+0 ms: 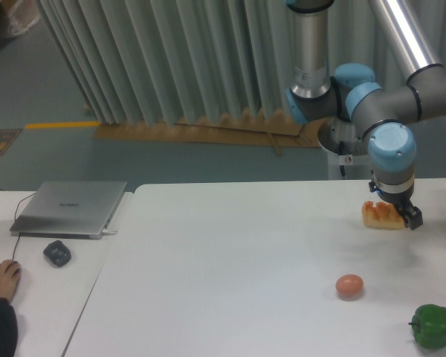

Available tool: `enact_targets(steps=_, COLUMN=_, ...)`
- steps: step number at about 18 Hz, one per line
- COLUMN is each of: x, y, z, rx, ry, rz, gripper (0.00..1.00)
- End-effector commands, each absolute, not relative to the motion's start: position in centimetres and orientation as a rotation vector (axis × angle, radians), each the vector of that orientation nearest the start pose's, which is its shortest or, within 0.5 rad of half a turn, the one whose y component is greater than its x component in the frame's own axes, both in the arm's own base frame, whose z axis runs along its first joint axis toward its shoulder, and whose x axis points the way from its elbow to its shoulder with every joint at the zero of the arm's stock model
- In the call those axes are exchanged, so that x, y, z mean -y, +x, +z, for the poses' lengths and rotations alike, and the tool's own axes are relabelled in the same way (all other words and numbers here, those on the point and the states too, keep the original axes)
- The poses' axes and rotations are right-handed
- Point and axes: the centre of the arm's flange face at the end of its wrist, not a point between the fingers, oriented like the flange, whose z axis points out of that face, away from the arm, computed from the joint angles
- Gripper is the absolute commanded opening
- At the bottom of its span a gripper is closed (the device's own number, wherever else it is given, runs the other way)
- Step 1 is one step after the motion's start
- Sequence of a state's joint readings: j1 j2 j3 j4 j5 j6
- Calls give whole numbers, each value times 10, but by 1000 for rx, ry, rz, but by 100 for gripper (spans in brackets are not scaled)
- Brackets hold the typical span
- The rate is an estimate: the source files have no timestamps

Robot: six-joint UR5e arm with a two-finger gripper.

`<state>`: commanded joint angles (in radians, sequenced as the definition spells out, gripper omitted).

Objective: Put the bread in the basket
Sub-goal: 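Close the gripper around the bread roll, then lift the gripped bread roll up off the table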

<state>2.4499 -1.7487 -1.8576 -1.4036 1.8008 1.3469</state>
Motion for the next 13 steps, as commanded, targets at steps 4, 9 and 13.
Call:
enact_targets(steps=4, x=-407, y=-296, z=280, rx=-916, ry=-3364, rz=-273, gripper=100)
enact_targets(steps=9, x=-408, y=-301, z=283, rx=-954, ry=-3399, rz=-220, gripper=100)
enact_targets(steps=13, x=-416, y=-295, z=272, rx=-1013, ry=-3418, rz=-219, gripper=100)
